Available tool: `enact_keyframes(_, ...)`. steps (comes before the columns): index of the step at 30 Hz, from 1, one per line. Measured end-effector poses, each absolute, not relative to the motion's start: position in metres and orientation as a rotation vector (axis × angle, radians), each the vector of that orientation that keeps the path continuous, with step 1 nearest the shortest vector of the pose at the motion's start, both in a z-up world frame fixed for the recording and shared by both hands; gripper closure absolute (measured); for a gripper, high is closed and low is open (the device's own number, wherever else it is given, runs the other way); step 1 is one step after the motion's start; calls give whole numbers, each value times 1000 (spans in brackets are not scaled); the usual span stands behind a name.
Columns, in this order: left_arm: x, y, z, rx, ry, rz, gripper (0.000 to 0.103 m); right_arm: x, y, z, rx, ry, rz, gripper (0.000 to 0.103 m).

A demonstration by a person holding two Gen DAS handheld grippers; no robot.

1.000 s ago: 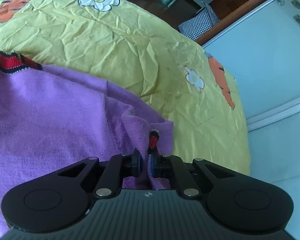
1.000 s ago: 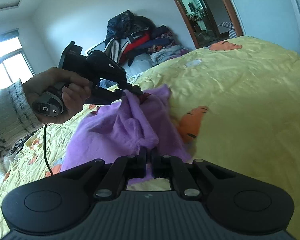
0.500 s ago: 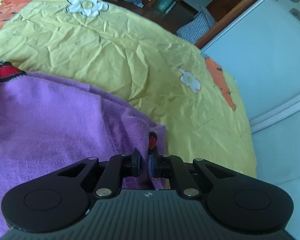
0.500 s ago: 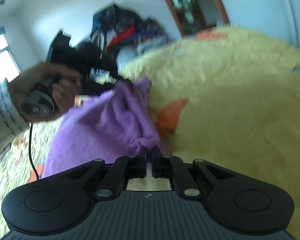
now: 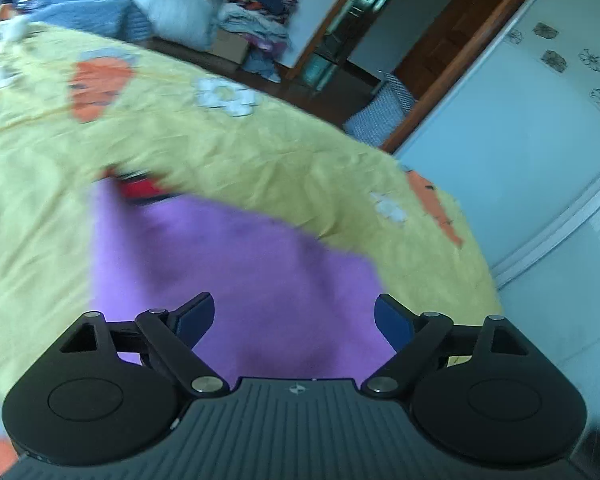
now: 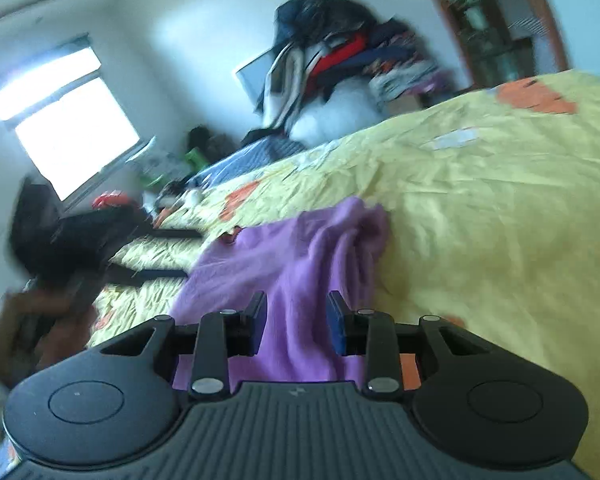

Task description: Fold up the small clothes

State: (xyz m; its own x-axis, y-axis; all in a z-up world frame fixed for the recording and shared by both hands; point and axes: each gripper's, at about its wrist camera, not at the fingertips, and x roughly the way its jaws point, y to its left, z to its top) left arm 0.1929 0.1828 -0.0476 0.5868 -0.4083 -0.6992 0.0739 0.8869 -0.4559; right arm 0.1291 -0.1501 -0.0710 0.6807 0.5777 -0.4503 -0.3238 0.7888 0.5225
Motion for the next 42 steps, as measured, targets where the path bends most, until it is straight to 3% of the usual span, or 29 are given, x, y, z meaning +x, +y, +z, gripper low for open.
enact_keyframes(7,135,209,-64,-392,926,-292,13,178,-143,-93,455,774,608,72)
enact_keyframes(8,131,209,-66,-392,932,-296,13,179,-141,-94,440,780,611,75)
enact_keyframes(9,127,211,-69,-394,941,-299,13,177,-138,-94,412,777,600,98)
enact_keyframes(10,124,211,-71,-395,948,-302,13,176,-136,-93,399,775,592,99)
enact_keyframes(16,115,193,-62,-328,916,-331,9,167,-133,-64,351,676,535,99)
enact_keyframes(24,103,175,-70,-256,952,-341,5,185,-131,-86,280,766,459,99)
enact_keyframes(26,99,175,-72,-230,959,-329,6,185,-130,-83,271,778,458,95)
enact_keyframes(28,99,182,-68,-252,938,-317,6,179,-127,-72,224,757,425,82)
enact_keyframes(29,102,186,-64,-267,924,-310,6,170,-127,-63,193,700,418,82)
enact_keyframes(36,180,190,-47,-293,840,-299,12,181,-95,-46,110,612,507,82)
enact_keyframes(40,231,176,-72,-236,915,-233,19,214,-73,-74,-37,704,424,85)
enact_keyframes(41,241,174,-82,-188,938,-172,25,221,-77,-84,-40,711,404,86)
enact_keyframes(42,246,175,-91,-163,953,-135,23,225,-83,-89,-12,699,404,86)
